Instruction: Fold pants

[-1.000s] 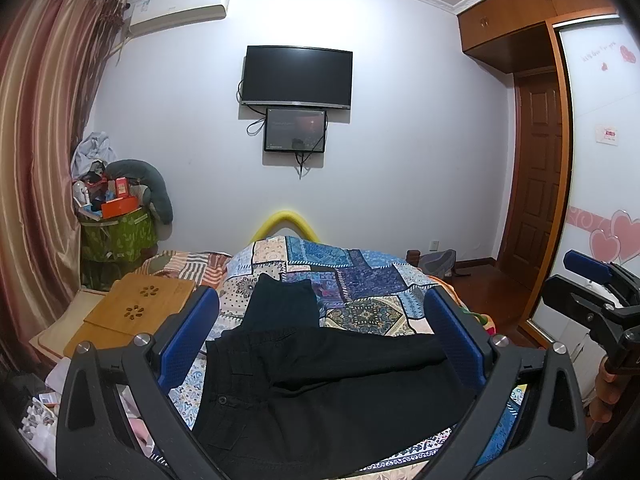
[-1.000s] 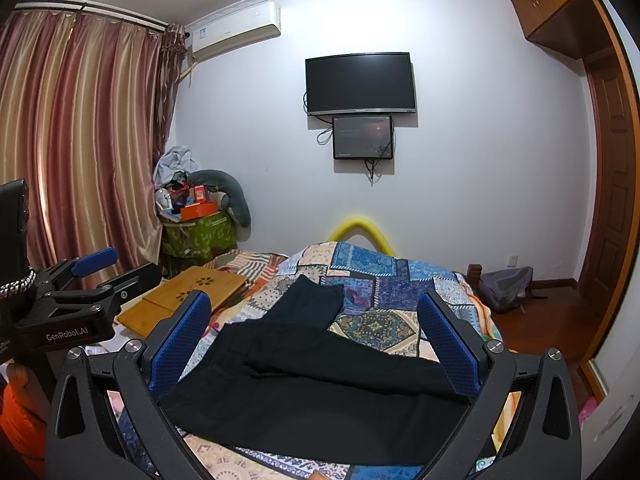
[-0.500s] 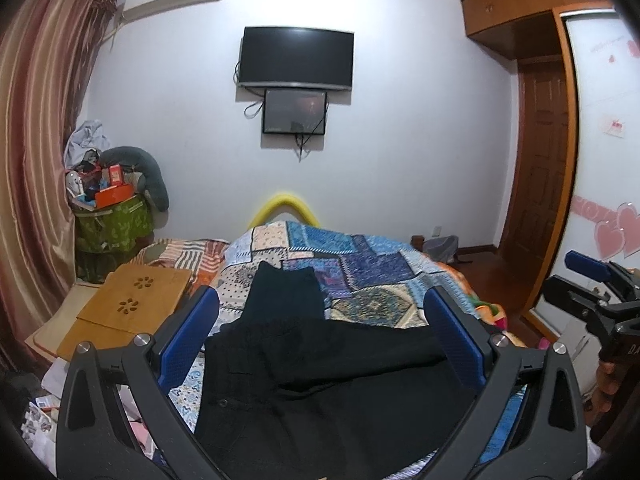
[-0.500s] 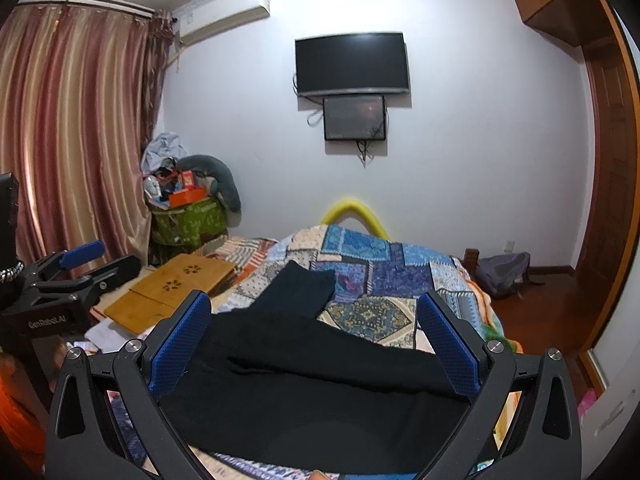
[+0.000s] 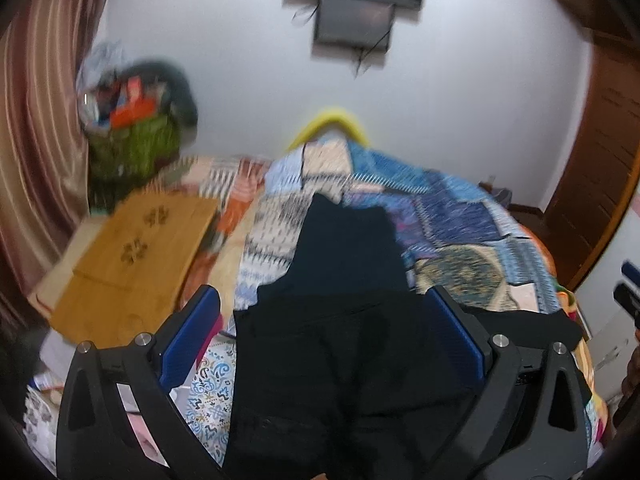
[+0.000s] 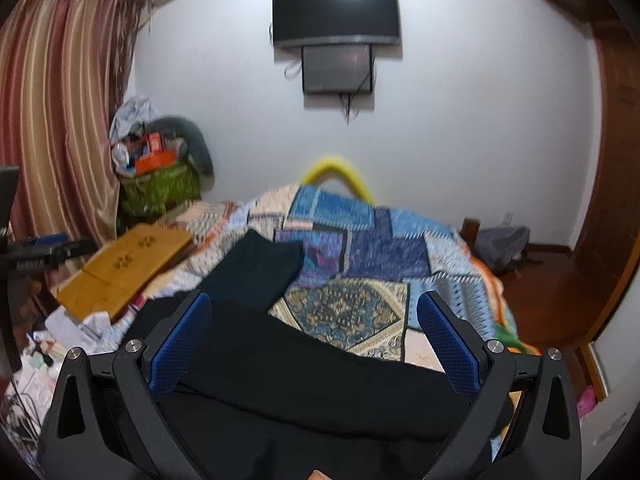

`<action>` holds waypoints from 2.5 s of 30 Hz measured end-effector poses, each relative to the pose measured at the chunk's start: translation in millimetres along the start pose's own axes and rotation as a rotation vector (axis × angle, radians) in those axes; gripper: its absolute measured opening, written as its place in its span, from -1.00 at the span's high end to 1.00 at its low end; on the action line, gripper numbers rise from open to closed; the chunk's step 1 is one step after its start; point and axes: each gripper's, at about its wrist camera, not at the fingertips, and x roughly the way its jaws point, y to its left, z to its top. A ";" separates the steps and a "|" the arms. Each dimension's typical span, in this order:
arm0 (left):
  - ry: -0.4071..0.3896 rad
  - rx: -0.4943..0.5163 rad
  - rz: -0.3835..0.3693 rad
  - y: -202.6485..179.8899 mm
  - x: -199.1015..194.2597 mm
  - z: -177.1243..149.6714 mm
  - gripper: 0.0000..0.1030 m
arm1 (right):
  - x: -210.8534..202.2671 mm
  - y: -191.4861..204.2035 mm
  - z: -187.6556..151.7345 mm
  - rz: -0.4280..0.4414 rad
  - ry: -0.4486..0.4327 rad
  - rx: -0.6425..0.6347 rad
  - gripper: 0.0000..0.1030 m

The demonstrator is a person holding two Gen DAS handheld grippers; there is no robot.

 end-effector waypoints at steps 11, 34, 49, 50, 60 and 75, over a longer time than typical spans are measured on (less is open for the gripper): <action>0.321 -0.031 0.124 67.0 165.0 -28.9 -0.54 | 105.8 -41.0 -29.0 0.033 0.318 -0.041 -0.96; 0.515 -0.044 0.052 84.9 243.6 -48.8 0.39 | 210.1 -31.0 -48.7 0.274 0.662 -0.080 0.12; 0.439 0.015 0.084 82.2 187.1 -43.2 0.98 | 183.1 -15.7 -39.9 0.229 0.560 -0.130 0.90; 0.418 0.021 0.081 80.3 179.4 -40.2 0.98 | 180.0 -16.2 -37.9 0.227 0.549 -0.129 0.90; 0.281 0.066 0.029 54.0 100.0 -18.1 0.98 | 107.2 -12.5 -11.4 0.232 0.428 -0.100 0.91; 0.135 0.060 0.086 67.7 -42.6 -66.9 1.00 | -17.4 20.8 -46.3 0.324 0.354 -0.106 0.91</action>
